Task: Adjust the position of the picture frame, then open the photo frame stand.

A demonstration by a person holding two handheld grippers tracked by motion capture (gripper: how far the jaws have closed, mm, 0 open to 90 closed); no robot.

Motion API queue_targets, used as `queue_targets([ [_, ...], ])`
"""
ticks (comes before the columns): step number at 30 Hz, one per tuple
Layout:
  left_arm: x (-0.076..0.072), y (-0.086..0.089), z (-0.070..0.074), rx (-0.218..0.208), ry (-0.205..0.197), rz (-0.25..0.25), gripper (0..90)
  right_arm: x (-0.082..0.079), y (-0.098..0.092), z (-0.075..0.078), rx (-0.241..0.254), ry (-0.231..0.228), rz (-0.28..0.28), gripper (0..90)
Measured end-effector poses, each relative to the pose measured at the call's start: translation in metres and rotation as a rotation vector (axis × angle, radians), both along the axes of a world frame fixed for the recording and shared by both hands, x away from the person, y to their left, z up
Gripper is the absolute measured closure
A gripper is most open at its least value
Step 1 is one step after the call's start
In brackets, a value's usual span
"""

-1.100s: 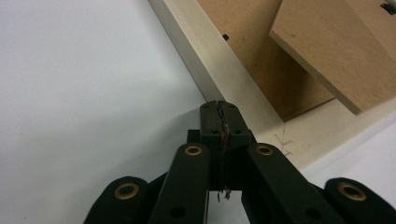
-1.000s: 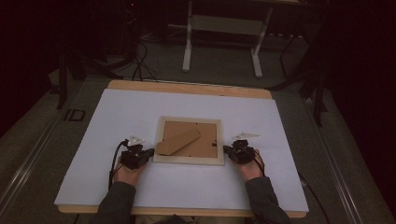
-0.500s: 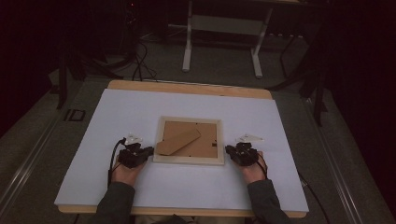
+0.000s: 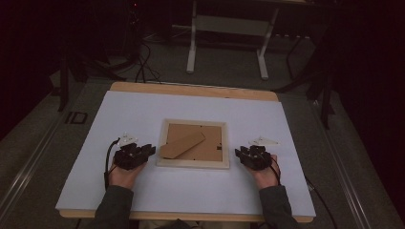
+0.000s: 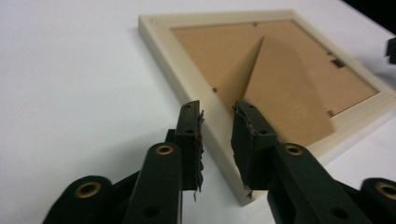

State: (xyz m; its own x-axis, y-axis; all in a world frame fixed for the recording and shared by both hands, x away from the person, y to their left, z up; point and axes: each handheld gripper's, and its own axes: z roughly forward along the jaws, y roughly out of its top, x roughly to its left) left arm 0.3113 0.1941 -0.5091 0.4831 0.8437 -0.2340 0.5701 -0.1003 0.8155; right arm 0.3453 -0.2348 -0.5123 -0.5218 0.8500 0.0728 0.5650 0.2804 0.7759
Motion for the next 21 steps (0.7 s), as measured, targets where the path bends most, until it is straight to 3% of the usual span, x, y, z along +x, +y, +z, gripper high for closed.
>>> queue_targets([
  [7, -0.002, 0.002, 0.014, -0.056, -0.024, -0.008, 67.5, -0.001, 0.002, 0.000, -0.017, -0.001, 0.010, 67.5],
  [13, 0.002, -0.001, 0.027, -0.081, -0.025, -0.011, 56.6, -0.002, -0.001, 0.000, -0.012, -0.001, 0.008, 64.6],
  [21, 0.023, -0.018, 0.041, -0.072, 0.059, -0.080, 47.6, -0.004, -0.001, 0.001, -0.005, -0.002, 0.014, 60.9],
])
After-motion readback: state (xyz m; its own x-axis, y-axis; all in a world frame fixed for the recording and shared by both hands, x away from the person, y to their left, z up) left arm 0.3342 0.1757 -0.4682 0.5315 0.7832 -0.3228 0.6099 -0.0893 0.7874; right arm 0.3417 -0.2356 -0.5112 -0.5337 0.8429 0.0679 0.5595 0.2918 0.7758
